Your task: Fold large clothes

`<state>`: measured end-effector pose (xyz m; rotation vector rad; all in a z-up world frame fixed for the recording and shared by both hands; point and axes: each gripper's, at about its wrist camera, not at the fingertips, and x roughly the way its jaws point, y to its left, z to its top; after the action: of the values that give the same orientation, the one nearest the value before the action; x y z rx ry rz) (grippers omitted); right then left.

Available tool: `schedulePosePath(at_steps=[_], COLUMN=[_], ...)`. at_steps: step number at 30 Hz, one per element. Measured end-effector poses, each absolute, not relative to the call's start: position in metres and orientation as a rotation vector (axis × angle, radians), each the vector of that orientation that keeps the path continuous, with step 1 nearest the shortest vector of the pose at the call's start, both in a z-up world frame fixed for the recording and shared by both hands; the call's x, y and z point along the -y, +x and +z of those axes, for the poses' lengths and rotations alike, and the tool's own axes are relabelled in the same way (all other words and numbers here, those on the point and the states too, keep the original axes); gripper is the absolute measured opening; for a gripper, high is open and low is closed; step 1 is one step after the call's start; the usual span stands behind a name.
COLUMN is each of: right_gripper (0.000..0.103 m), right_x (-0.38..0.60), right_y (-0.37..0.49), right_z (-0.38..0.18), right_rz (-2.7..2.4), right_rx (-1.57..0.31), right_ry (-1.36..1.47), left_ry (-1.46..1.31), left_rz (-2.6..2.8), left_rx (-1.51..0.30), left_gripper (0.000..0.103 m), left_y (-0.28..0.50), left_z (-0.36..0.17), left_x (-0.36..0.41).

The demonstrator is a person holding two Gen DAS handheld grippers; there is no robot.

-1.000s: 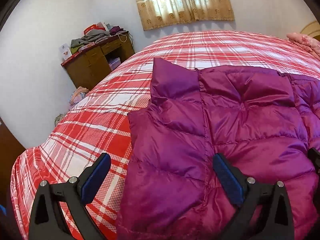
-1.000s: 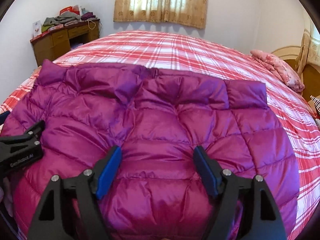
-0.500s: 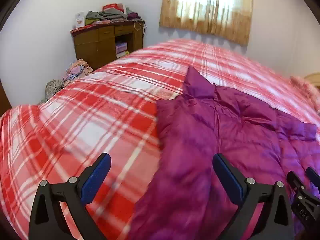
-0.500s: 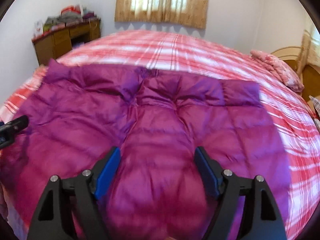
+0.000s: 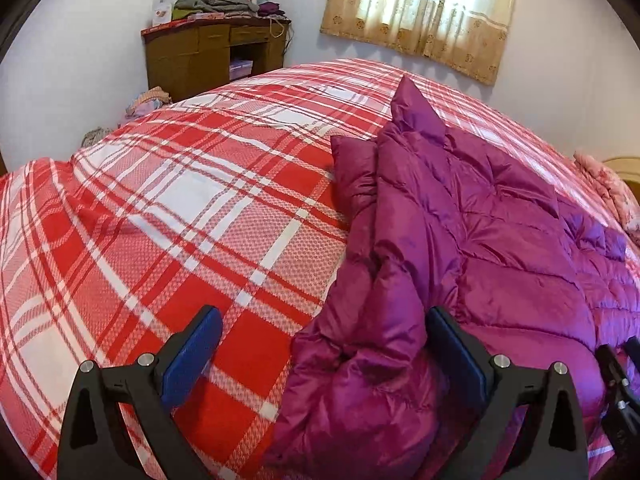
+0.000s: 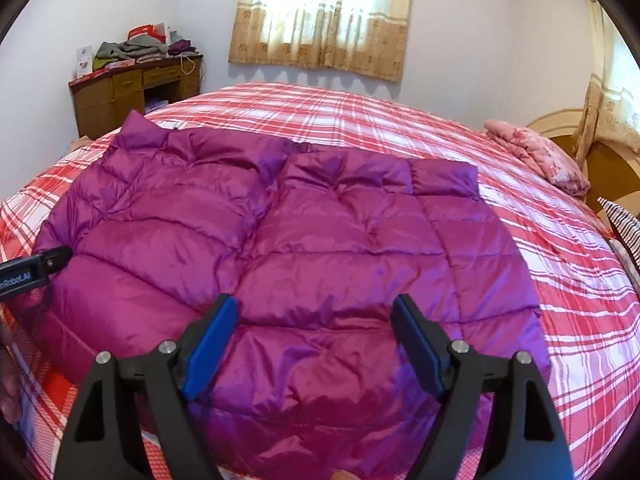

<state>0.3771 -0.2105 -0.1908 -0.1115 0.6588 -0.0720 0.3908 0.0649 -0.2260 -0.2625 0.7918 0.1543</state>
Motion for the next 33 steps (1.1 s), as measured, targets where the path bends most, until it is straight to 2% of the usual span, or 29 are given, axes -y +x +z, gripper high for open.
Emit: schedulePosePath(at_steps=[5, 7, 8, 9, 12, 15, 23, 33], right_gripper=[0.084, 0.085, 0.085, 0.085, 0.085, 0.085, 0.085, 0.082], right_x=[0.202, 0.200, 0.202, 0.203, 0.204, 0.203, 0.203, 0.196], right_y=[0.384, 0.388, 0.388, 0.389, 0.386, 0.385, 0.382, 0.382], right_z=[-0.205, -0.206, -0.207, -0.208, -0.209, -0.209, -0.209, -0.208], right_rz=[-0.091, -0.091, -0.087, -0.082, -0.081, -0.080, -0.069, -0.096], right_rx=[-0.692, -0.712, -0.717, -0.720, -0.719, -0.714, -0.711, -0.712], right_ry=[-0.172, -0.177, -0.172, -0.162, -0.155, -0.153, -0.140, -0.178], left_ry=[-0.229, -0.226, -0.239, -0.262, -0.325, -0.433, -0.465, -0.488], left_rz=[0.130, 0.110, 0.089, 0.052, -0.030, -0.110, -0.156, -0.175], left_rx=[-0.788, -0.784, -0.783, -0.777, -0.781, -0.795, -0.781, -0.756], left_gripper=[0.101, 0.096, 0.088, 0.073, 0.043, 0.019, 0.010, 0.008], left_y=[0.387, 0.388, 0.388, 0.389, 0.388, 0.388, 0.384, 0.375], left_z=[-0.227, -0.227, -0.226, -0.225, -0.222, -0.223, -0.214, -0.208], left_x=[-0.053, -0.051, -0.051, -0.052, -0.052, -0.059, -0.062, -0.076])
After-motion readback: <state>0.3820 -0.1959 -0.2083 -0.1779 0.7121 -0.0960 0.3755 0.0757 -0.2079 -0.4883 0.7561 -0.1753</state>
